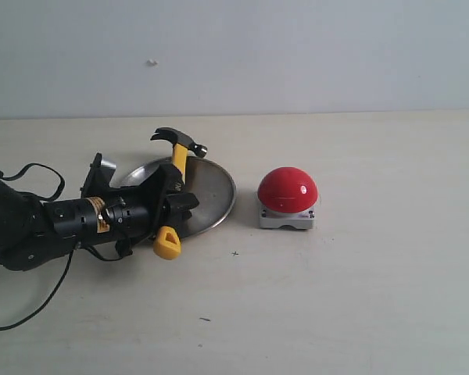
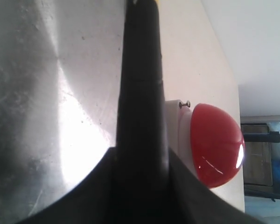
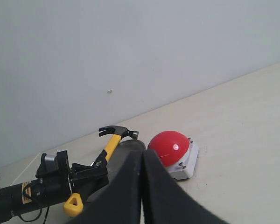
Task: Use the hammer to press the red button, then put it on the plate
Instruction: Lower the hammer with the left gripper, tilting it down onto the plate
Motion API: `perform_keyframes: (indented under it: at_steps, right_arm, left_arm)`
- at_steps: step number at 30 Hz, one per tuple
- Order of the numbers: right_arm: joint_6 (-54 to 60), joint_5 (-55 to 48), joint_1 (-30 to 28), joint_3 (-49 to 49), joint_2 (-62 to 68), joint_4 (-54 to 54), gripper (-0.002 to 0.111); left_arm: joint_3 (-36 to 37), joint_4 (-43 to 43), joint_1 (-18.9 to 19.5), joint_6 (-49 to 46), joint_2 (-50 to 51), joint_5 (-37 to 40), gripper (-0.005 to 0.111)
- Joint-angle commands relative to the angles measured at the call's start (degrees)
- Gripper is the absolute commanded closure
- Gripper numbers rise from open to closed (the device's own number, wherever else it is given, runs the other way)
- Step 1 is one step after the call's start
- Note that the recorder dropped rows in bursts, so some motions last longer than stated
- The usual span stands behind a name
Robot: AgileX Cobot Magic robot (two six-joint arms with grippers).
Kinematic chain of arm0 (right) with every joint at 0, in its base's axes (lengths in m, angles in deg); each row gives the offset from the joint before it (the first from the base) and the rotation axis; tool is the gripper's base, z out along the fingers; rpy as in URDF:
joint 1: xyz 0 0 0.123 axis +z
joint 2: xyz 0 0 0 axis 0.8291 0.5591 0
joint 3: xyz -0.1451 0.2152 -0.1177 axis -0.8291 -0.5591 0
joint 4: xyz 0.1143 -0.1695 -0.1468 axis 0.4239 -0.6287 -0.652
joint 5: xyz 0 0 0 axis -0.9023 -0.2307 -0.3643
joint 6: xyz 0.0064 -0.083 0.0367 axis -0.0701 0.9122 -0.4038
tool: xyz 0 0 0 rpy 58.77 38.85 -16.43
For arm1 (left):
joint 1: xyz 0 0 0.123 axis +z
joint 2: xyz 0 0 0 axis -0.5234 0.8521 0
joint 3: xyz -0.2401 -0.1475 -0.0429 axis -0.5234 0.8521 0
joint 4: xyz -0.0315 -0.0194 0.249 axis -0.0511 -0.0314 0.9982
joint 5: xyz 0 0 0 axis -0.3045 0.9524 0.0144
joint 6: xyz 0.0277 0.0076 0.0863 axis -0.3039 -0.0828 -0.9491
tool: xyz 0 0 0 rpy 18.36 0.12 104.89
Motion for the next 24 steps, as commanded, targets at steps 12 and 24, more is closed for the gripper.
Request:
perform_keyframes:
  at_steps: [12,24]
  right_arm:
    - [0.3,0.23,-0.22,-0.26,-0.35,-0.16,0.108]
    - [0.3,0.23,-0.22,-0.26,-0.35,-0.16,0.108]
  left_arm:
    - [-0.42,-2.11,-0.09,-0.97,-0.54,-3.05,0.107]
    - [-0.42,-3.78,-0.09,0.08,-0.54,-2.94,0.094]
